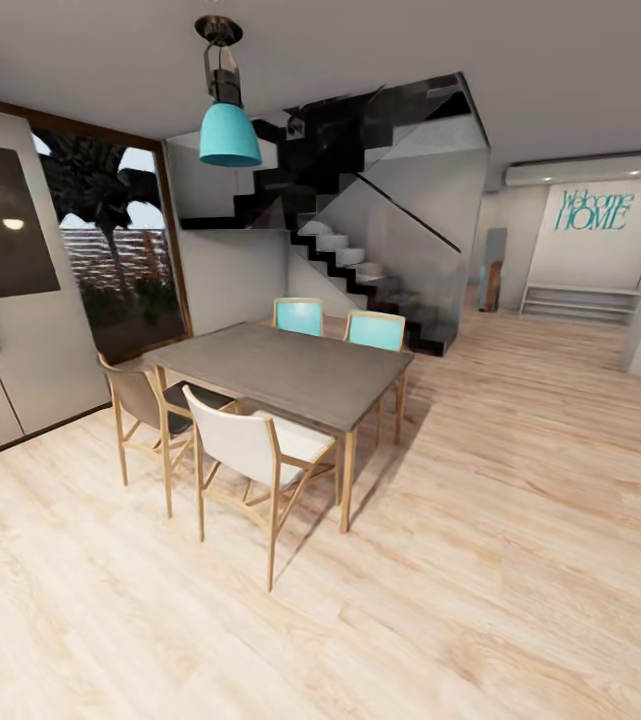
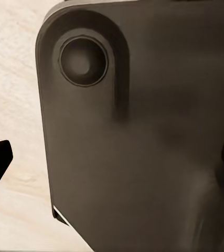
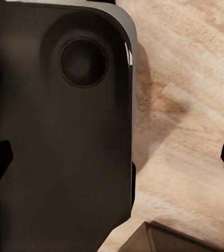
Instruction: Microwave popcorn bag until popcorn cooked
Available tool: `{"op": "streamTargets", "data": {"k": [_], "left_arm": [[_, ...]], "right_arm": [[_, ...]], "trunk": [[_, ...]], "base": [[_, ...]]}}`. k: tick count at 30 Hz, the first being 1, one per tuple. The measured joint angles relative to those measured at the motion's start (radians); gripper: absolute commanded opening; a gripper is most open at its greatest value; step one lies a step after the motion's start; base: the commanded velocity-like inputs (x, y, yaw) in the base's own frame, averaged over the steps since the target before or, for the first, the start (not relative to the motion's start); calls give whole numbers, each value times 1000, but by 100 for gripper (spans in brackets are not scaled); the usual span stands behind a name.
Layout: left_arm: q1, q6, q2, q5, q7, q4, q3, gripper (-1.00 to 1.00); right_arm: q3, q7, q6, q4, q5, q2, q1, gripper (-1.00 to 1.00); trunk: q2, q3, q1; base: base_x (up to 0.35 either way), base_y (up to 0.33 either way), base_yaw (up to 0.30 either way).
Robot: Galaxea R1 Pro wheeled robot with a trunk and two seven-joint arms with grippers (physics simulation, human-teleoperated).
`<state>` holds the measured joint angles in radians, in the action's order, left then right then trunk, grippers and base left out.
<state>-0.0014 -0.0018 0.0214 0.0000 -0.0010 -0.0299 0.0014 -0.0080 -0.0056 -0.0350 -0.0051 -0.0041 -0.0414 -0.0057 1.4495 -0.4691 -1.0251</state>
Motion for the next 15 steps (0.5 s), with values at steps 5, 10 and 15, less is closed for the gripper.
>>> {"op": "streamTargets", "data": {"k": [5,10,15], "left_arm": [[0,0,0,0,0,0,0,100],[0,0,0,0,0,0,0,100],[0,0,0,0,0,0,0,100]], "right_arm": [[0,0,-1,-12,0,1,0,100],[0,-4,2,-17,1,2,0,100],[2,-4,1,-14,1,2,0,100]], "trunk": [[0,-1,0],[0,-3,0],[0,-5,0]], "base": [[0,0,287],[0,0,287],[0,0,286]]}}
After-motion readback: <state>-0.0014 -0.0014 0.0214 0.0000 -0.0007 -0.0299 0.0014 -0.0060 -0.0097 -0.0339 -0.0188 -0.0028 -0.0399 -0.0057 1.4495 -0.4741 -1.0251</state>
